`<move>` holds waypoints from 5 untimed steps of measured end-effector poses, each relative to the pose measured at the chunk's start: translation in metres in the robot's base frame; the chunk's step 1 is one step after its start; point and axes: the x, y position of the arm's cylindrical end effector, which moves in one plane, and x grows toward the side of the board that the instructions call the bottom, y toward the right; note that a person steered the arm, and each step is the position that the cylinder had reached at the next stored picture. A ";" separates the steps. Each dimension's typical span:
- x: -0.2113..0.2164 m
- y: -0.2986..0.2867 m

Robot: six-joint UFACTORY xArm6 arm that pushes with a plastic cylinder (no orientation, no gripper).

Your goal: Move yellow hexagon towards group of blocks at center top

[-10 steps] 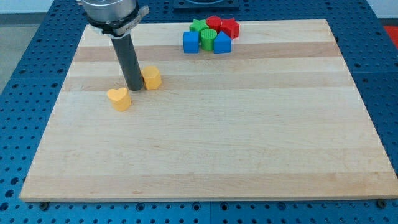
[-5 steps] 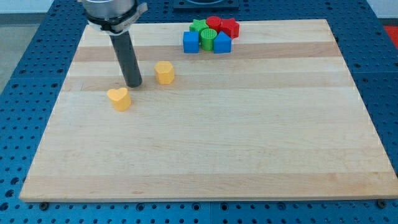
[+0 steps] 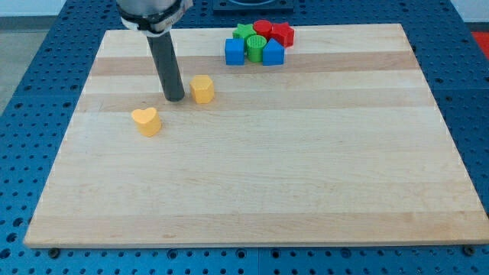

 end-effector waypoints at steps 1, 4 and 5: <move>-0.005 0.027; -0.039 0.088; -0.054 0.099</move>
